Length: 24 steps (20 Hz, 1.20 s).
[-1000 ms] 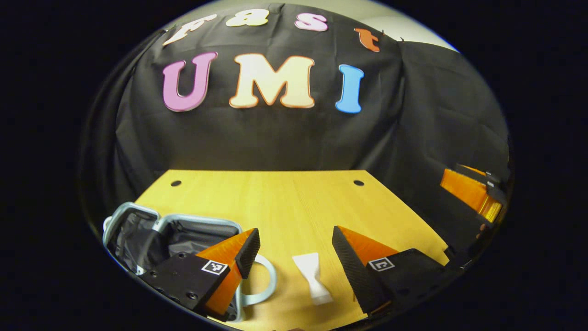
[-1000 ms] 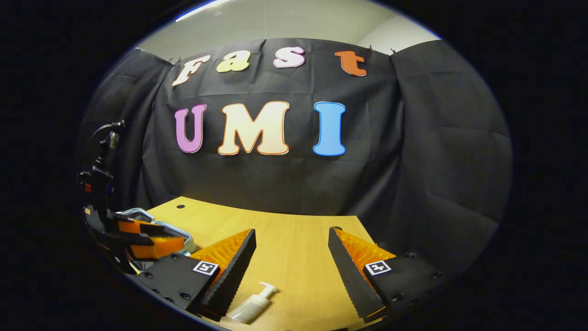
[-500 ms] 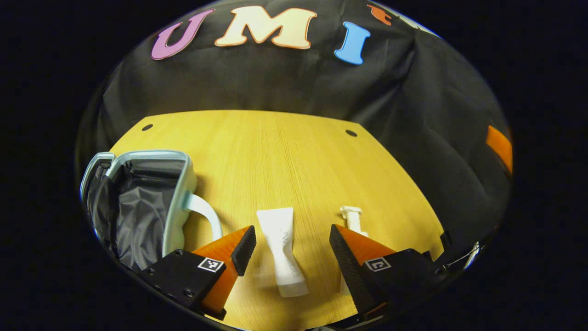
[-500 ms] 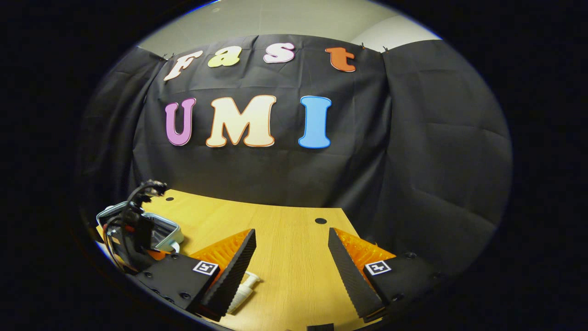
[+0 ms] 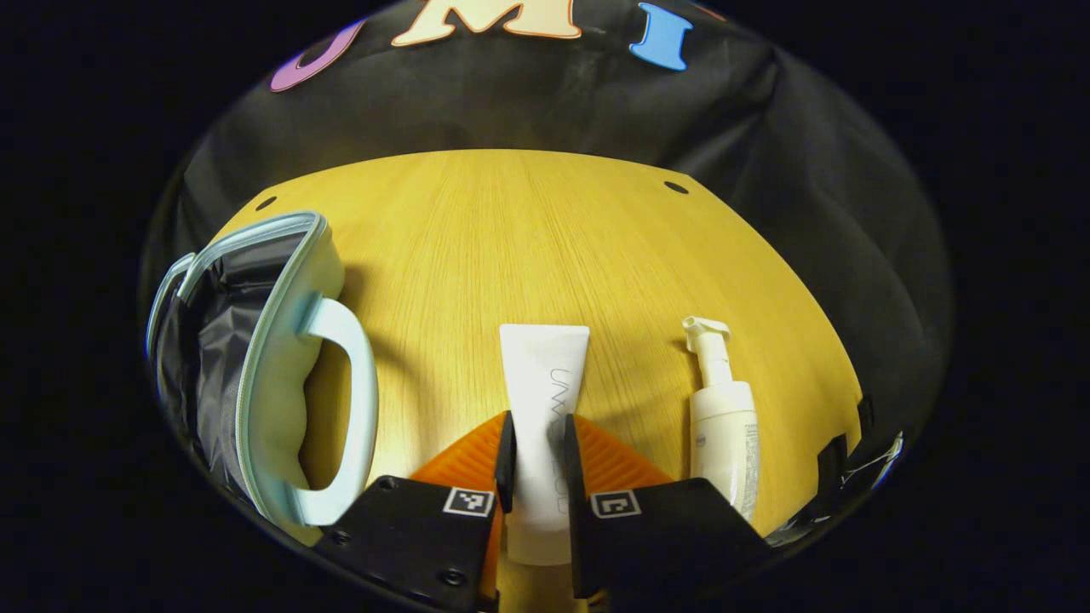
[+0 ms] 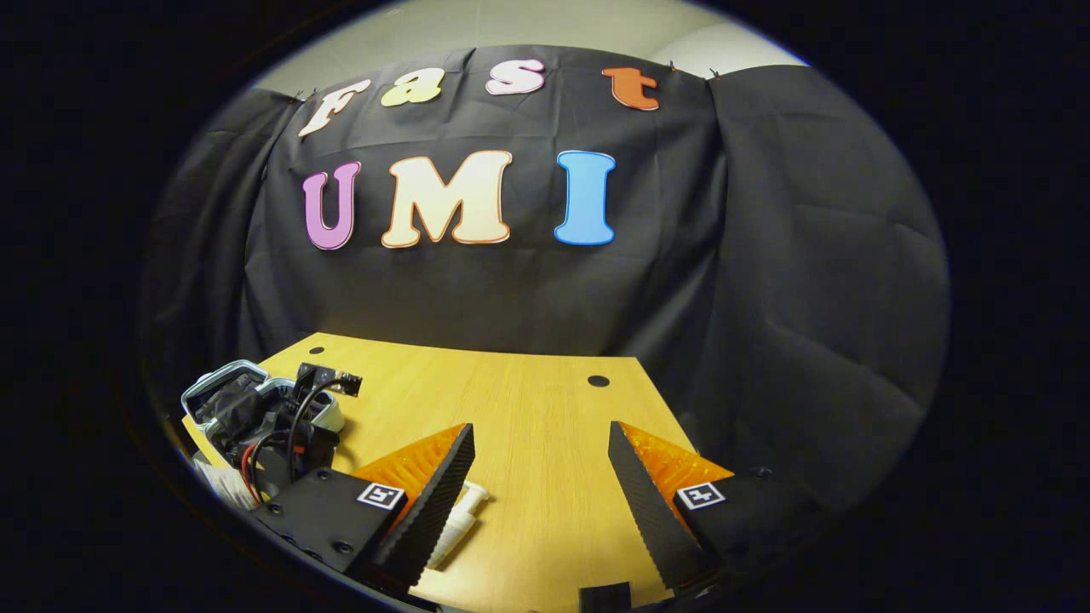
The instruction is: First open the suitcase, pack the skin care products into it, and then close the suitcase.
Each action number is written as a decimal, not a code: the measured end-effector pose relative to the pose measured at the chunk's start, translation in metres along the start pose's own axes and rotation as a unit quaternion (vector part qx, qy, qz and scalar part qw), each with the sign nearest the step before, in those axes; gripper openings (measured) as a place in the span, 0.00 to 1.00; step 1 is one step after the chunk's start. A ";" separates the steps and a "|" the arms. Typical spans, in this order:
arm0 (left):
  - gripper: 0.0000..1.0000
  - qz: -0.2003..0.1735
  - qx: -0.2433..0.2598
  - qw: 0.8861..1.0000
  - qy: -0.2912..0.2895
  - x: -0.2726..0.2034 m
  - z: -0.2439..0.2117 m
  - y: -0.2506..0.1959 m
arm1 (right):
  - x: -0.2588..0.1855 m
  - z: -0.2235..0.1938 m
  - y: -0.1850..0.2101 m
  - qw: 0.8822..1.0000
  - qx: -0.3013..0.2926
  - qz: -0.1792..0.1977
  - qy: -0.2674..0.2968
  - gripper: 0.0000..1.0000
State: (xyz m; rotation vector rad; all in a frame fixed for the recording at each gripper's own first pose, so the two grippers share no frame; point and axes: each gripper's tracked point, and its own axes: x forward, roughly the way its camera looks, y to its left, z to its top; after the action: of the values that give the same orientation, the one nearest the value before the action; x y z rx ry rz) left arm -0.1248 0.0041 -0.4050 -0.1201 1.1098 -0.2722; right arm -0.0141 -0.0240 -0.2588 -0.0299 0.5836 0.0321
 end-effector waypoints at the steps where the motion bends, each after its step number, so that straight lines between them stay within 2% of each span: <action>1: 0.19 -0.004 0.003 1.000 -0.001 -0.001 0.003 -0.001 | 0.003 -0.003 0.004 1.000 0.000 0.002 0.005 1.00; 2: 0.15 0.000 0.005 1.000 -0.004 -0.001 0.007 0.001 | 0.005 -0.006 0.008 1.000 0.000 0.005 0.011 1.00; 3: 0.07 0.002 0.010 1.000 -0.004 -0.004 0.010 0.004 | 0.008 -0.011 0.013 1.000 0.001 0.009 0.019 1.00; 5: 0.06 -0.014 0.013 1.000 -0.018 -0.013 0.023 0.000 | 0.016 -0.025 0.025 0.999 0.009 0.020 0.042 1.00; 8: 0.05 -0.019 0.012 0.999 -0.036 -0.031 0.041 0.004 | 0.032 -0.066 0.048 0.993 0.029 0.042 0.107 1.00; 10: 0.09 -0.021 0.005 0.999 -0.047 -0.042 0.049 0.007 | 0.046 -0.109 0.068 0.982 0.050 0.056 0.173 1.00; 11: 0.05 -0.020 0.005 0.998 -0.054 -0.046 0.053 0.008 | 0.048 -0.127 0.077 0.975 0.061 0.063 0.202 0.99; 13: 0.05 -0.021 0.007 0.998 -0.059 -0.056 0.056 0.010 | 0.049 -0.155 0.095 0.961 0.083 0.073 0.252 0.96; 17: 0.05 -0.023 0.008 0.997 -0.072 -0.075 0.064 0.013 | 0.051 -0.211 0.108 0.937 0.074 0.061 0.336 0.97; 18: 0.05 -0.025 0.011 0.997 -0.074 -0.078 0.066 0.013 | 0.050 -0.221 0.110 0.933 0.067 0.057 0.349 0.92; 19: 0.05 -0.025 0.014 0.996 -0.079 -0.083 0.068 0.015 | 0.049 -0.229 0.111 0.929 0.058 0.056 0.361 0.91; 20: 0.05 -0.025 0.018 0.996 -0.080 -0.088 0.070 0.016 | 0.046 -0.230 0.116 0.925 0.059 0.060 0.371 0.83; 23: 0.05 -0.020 0.015 0.995 -0.095 -0.101 0.084 0.033 | 0.046 -0.232 0.111 0.927 0.023 0.068 0.367 0.55; 24: 0.05 -0.009 0.007 0.995 -0.099 -0.106 0.089 0.052 | 0.047 -0.231 0.113 0.926 0.032 0.072 0.370 0.55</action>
State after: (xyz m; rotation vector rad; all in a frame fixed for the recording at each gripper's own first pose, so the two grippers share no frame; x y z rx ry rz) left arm -0.0811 0.0797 -0.2852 -0.1418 0.9097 -0.2786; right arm -0.1068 0.0818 -0.4799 0.0688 1.3447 0.1483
